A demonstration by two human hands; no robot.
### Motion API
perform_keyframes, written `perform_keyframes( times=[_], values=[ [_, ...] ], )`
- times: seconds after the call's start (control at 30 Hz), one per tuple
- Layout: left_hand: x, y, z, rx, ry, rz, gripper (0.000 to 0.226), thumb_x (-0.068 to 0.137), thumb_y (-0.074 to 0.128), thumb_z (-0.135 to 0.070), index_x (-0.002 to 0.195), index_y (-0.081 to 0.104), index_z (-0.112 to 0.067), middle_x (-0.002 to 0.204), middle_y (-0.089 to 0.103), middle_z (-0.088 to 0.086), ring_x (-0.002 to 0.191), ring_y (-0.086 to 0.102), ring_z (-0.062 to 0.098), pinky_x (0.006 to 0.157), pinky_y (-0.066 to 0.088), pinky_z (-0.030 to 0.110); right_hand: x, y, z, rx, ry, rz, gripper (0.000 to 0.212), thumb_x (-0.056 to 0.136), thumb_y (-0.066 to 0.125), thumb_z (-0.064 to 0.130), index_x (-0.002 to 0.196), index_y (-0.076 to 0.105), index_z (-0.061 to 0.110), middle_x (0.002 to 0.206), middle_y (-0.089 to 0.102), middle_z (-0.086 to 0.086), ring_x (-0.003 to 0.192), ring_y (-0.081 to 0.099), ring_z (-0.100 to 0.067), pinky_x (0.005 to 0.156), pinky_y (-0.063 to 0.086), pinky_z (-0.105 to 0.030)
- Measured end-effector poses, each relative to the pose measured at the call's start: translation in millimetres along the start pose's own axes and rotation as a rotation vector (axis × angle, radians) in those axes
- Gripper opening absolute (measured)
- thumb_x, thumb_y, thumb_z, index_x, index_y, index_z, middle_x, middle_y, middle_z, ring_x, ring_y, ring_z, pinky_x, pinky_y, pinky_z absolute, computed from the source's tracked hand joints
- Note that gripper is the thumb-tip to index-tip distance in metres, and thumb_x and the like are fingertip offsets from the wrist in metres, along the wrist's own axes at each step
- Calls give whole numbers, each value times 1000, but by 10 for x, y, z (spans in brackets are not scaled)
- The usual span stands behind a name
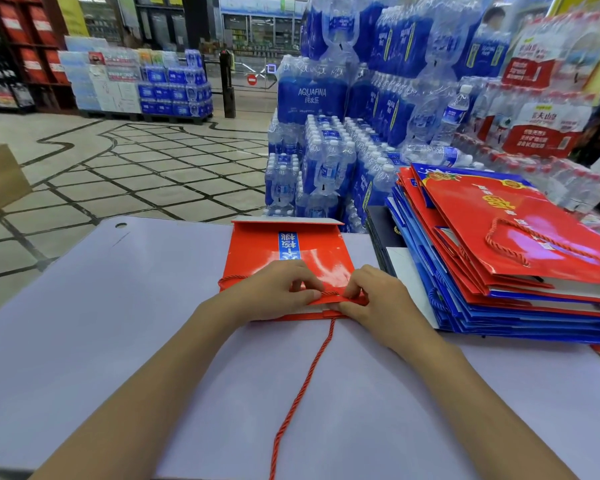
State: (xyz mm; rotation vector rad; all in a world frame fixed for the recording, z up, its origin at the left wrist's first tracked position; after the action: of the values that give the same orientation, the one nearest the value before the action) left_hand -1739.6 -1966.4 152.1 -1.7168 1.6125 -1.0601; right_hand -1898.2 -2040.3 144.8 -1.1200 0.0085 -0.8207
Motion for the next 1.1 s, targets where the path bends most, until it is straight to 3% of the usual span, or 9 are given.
perform_keyframes(
  times=[0.1,0.23,0.43,0.6,0.73,0.87,0.93,1.1],
  values=[
    [0,7,33,20,-14,10,12,94,61,-27,103,68,-25,94,59,-15,87,53,4,74,42,14,1,-13,12,-12,-13,11,28,79,79,33,76,57,15,79,52,9,76,46,-6,66,38,-20],
    [14,-4,71,-34,-87,-1,8,100,49,-27,99,57,-27,94,65,-12,90,58,4,81,49,25,-21,-44,29,31,17,84,27,79,78,36,80,63,15,88,63,5,86,54,-13,77,48,-34],
    [37,-34,134,-35,-127,-106,8,98,54,-26,98,61,-25,73,62,-10,63,55,-1,65,43,21,-50,-52,44,56,53,163,22,80,77,40,82,65,22,94,64,9,91,57,-9,84,50,-33],
    [-23,-373,385,113,-138,-374,11,93,62,-21,99,71,-21,80,66,-6,80,53,14,73,43,32,-82,-53,45,57,58,191,24,80,76,42,84,60,25,92,59,12,88,52,-4,76,45,-23],
    [-3,-244,619,324,-216,-291,14,91,62,-31,101,70,-26,106,63,-1,102,53,20,87,43,39,-104,-71,78,76,115,177,31,82,68,56,83,59,27,93,57,12,87,52,-4,73,42,-17],
    [-24,-186,614,348,-220,-337,17,92,58,-30,106,67,-25,119,58,2,112,52,21,92,42,39,-49,-42,90,-352,172,82,44,92,48,60,110,58,21,111,56,3,104,49,-16,89,43,-31],
    [-23,-192,590,360,-218,-323,18,93,56,-29,108,65,-25,120,58,1,110,55,21,91,42,37,-26,-17,113,-443,266,94,50,94,43,61,117,55,18,114,59,-3,106,52,-21,90,42,-35],
    [-34,-194,538,390,-239,-280,22,95,51,-31,112,63,-23,119,59,0,106,57,20,87,45,35,19,-85,120,-44,559,154,54,85,67,52,122,47,18,112,56,-1,104,56,-22,79,44,-31]
  ],
)
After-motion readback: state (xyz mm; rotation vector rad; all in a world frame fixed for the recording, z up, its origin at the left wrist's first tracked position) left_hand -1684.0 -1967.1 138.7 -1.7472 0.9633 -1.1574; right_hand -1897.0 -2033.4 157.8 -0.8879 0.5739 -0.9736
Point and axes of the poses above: each hand's wrist, its own x-axis towards the middle knuckle, its own y-axis out of the palm, z = x × y, the point moved 5 cm from there along x, towards the middle knuckle
